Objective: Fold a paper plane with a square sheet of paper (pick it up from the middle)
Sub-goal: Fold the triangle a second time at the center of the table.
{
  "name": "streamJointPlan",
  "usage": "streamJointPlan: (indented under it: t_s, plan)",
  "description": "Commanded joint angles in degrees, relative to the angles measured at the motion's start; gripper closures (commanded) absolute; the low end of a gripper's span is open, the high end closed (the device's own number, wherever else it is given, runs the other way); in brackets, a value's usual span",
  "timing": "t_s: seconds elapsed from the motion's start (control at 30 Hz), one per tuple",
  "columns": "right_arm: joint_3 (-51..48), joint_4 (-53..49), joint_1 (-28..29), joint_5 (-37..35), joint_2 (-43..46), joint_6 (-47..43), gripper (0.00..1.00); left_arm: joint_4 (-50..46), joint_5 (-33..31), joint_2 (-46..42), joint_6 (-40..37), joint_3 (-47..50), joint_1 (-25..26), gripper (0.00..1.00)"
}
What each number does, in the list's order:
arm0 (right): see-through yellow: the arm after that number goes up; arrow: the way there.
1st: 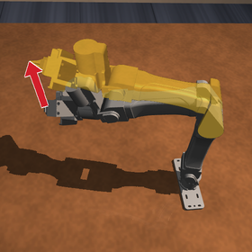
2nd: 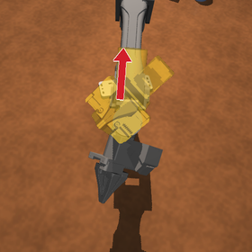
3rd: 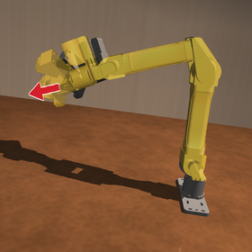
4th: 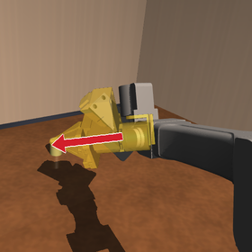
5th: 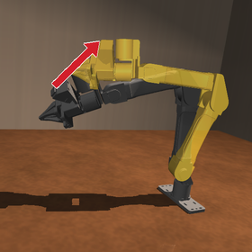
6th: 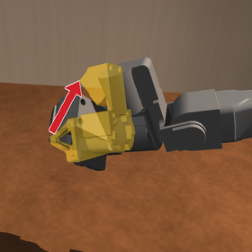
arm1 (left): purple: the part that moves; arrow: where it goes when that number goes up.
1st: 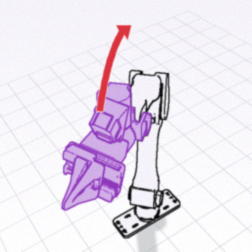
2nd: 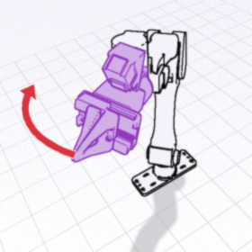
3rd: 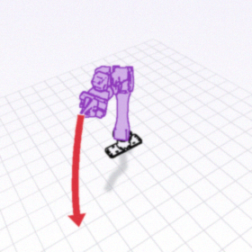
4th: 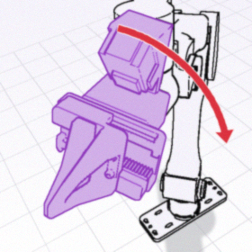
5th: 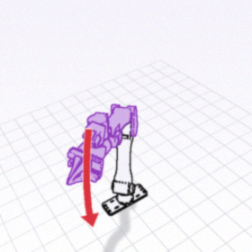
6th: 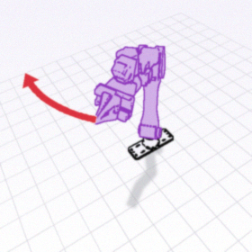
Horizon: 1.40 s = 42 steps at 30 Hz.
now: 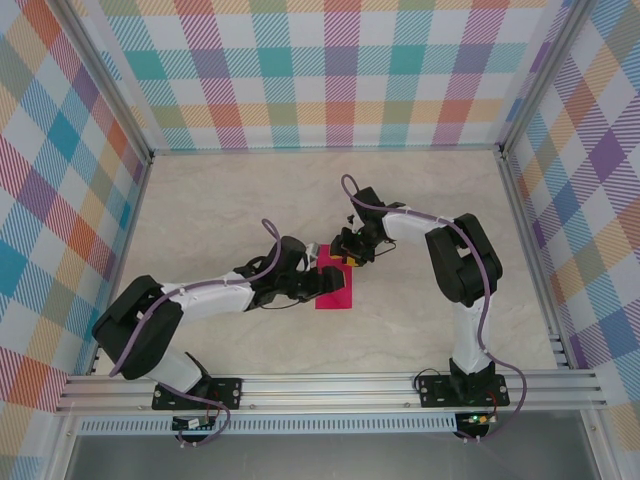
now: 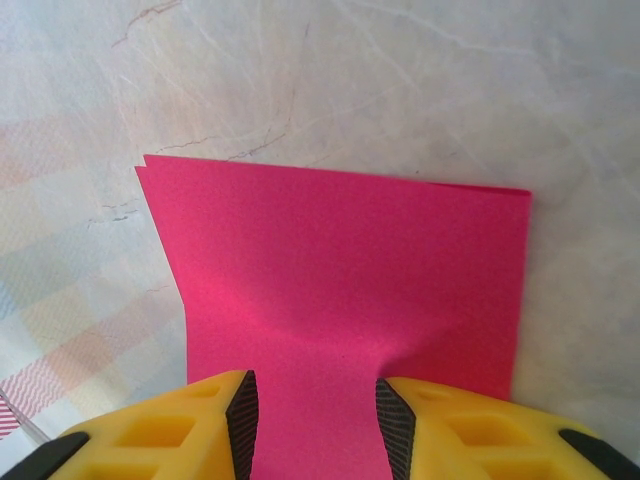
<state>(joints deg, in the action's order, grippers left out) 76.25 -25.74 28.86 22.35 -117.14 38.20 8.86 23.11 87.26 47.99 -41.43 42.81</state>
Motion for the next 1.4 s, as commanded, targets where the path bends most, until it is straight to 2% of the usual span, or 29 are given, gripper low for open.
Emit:
streamJointPlan:
  t_s: [0.0, 0.13, 0.5, 0.7, 0.97, 1.37]
  plan:
    - [-1.8, -0.3, -0.3, -5.0, -4.8, 0.1, 0.59, 1.8, 0.4, 3.7, -0.2, -2.3, -0.7, 0.31]
    - [-2.3, 0.9, -0.4, -2.8, -0.5, -1.0, 0.60, 2.1, -0.9, 6.3, -1.1, -3.7, -0.7, 0.37]
    - [-12.5, 6.7, -2.8, 3.9, 17.0, -4.1, 0.56, 0.1, -7.7, 7.4, -2.3, -3.0, -0.8, 0.77]
    - [-18.5, 9.6, -2.7, 11.0, 20.3, -4.4, 0.62, -0.5, -8.8, 7.6, -2.6, -2.6, -0.7, 0.94]
    - [-21.9, 11.4, -2.3, 17.2, 19.3, -5.8, 0.67, -0.2, -8.6, 8.4, -2.5, -2.9, -0.7, 0.99]
    - [-19.6, 11.3, -0.6, 19.3, 13.4, -7.8, 0.71, -0.6, -8.2, 7.7, -2.4, -3.1, -0.8, 1.00]
